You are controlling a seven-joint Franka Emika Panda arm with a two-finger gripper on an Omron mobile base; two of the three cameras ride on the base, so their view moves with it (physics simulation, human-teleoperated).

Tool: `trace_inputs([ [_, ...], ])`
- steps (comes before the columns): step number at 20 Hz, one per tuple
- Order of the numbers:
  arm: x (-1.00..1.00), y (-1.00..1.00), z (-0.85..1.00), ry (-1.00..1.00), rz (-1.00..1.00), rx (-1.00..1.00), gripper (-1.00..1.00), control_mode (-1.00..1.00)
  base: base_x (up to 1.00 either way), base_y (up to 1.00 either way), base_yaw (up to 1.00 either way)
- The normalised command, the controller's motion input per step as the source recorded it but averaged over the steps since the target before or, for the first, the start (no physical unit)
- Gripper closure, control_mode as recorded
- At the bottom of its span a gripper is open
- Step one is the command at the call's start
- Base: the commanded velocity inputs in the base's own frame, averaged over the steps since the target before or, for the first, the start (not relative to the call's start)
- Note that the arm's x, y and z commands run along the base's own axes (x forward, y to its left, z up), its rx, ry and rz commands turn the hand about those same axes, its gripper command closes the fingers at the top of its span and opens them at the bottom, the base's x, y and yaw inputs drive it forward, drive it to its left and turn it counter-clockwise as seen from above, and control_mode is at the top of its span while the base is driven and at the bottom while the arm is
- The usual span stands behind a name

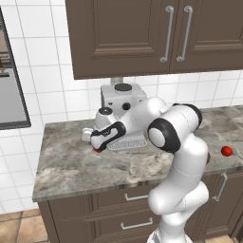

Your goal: Place the avocado, onion, tomato, and bell pepper on the cutting board.

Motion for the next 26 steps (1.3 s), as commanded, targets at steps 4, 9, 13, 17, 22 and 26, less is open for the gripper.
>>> trace_inputs([
  [4, 0.11, 0.0, -0.03, 0.0, 0.0, -0.02, -1.0, -1.0, 0.0, 0.0, 0.0],
  [9, 0.04, 0.0, -0.01, 0.0, 0.0, -0.02, -1.0, -1.0, 0.0, 0.0, 0.0],
  [13, 0.0, 0.0, 0.0, 0.0, 0.0, 0.0, -1.0, -1.0, 0.0, 0.0, 0.0],
  [17, 0.0, 0.0, -0.09, 0.0, 0.0, 0.0, -1.0, -1.0, 0.0, 0.0, 0.0],
  [22, 0.0, 0.0, -0.14, 0.0, 0.0, 0.0, -1.0, -1.0, 0.0, 0.0, 0.0],
  [26, 0.0, 0.0, -0.11, 0.0, 0.0, 0.0, -1.0, -1.0, 0.0, 0.0, 0.0],
])
